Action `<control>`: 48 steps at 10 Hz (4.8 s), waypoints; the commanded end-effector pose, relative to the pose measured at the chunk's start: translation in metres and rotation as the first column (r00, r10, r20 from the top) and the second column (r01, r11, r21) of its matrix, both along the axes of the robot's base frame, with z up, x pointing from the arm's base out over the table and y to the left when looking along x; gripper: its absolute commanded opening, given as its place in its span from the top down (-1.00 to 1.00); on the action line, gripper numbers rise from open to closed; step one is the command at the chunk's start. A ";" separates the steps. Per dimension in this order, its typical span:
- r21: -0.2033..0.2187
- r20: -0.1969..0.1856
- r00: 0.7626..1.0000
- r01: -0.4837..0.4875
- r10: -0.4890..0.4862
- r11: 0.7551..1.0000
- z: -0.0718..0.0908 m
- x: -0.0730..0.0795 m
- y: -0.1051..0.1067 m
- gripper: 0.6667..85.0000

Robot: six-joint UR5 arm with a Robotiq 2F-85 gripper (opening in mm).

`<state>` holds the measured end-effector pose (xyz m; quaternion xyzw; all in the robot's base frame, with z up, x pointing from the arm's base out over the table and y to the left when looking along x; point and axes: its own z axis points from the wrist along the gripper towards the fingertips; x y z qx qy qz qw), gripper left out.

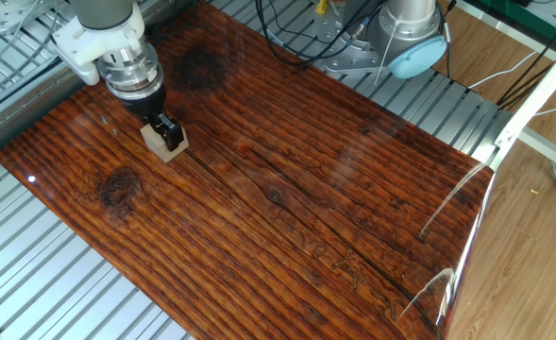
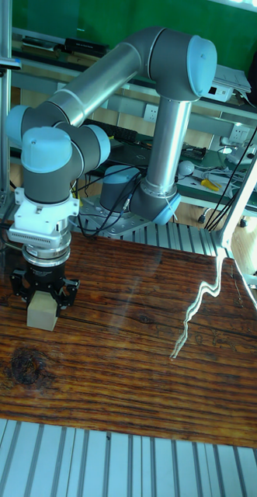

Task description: Hold a small block with the gripper and sweep it from left to right on the table

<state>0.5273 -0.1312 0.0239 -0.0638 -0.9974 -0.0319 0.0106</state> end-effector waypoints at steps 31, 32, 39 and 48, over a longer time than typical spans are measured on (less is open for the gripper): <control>-0.128 -0.070 0.997 -0.033 0.024 0.991 0.005 -0.010 0.011 0.99; -0.119 -0.070 0.997 -0.034 0.026 0.992 0.005 -0.011 0.013 0.99; -0.061 -0.068 0.996 -0.060 0.056 0.996 -0.003 -0.015 0.012 0.99; 0.030 -0.058 0.997 -0.051 0.053 0.998 0.004 -0.010 0.026 0.99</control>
